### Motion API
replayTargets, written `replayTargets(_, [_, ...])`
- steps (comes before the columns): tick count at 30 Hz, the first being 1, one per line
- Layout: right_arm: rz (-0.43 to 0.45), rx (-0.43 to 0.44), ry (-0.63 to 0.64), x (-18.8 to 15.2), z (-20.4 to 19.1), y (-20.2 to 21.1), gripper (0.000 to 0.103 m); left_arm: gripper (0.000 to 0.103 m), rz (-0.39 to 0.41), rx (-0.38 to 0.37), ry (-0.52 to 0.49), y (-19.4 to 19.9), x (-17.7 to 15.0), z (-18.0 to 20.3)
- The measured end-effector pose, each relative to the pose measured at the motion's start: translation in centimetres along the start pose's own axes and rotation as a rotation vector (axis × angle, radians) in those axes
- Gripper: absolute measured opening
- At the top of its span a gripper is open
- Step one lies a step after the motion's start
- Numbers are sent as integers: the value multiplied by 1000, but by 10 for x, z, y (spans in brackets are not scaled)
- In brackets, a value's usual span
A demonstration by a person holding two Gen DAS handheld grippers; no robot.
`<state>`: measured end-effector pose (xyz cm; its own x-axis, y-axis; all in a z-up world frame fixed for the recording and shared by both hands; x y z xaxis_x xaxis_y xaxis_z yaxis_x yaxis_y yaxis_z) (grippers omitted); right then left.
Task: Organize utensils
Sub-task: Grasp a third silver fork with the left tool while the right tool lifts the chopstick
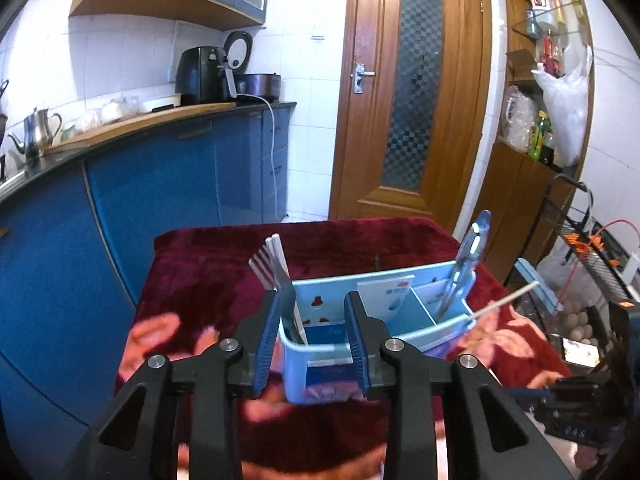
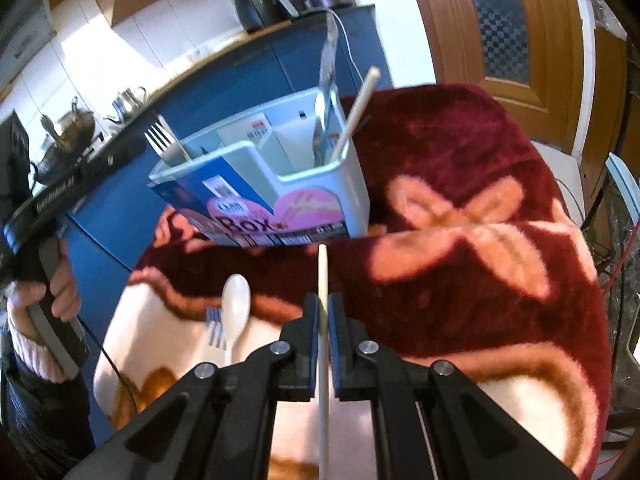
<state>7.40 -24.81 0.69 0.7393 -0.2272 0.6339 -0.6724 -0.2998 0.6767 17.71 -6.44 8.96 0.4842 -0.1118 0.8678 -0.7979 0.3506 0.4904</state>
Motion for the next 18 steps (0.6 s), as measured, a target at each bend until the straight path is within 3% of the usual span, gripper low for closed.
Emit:
replayTargets(6, [55,17,13,-3,-10,13,6,34,-26,-10,15,28,-11,-1])
replayTargets(18, [174,62,13,-16,-26,53,6,34,-191,-49,63,57,-63,8])
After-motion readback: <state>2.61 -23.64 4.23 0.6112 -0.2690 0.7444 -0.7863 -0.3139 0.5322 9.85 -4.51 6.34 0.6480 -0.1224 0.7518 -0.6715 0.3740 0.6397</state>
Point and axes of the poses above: each gripper's, at about its wrist camera, not at the fingertips, and y roughly against the way its jaws point, z to its right, x to its top, the point moved 3 cm from there along -y, roughly the way its jaws point, and after that the axes turned 3 degrees about z, right-handed, at the moved point
